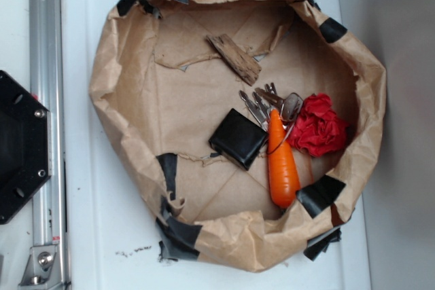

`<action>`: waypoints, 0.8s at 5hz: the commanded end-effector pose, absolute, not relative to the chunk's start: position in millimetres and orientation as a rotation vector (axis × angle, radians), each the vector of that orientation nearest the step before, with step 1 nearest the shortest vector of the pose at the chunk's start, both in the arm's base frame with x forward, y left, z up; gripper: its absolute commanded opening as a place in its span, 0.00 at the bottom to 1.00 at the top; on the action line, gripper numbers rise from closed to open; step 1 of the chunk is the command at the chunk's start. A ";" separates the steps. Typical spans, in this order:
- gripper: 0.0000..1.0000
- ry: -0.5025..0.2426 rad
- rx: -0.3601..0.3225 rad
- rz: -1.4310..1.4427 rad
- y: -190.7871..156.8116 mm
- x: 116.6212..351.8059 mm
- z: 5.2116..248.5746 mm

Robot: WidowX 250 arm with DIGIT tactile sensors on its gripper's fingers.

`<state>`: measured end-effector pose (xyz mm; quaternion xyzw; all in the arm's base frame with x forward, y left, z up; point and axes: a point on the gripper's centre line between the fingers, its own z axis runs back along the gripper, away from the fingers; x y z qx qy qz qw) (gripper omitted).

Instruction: Grab the wood chip.

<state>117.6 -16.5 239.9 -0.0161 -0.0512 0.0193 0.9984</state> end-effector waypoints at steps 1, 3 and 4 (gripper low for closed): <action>1.00 -0.102 -0.032 0.039 -16.5 117.6 239.9; 1.00 -0.027 0.088 0.024 53.6 208.4 192.6; 1.00 -0.030 -0.010 -0.191 59.0 238.3 168.9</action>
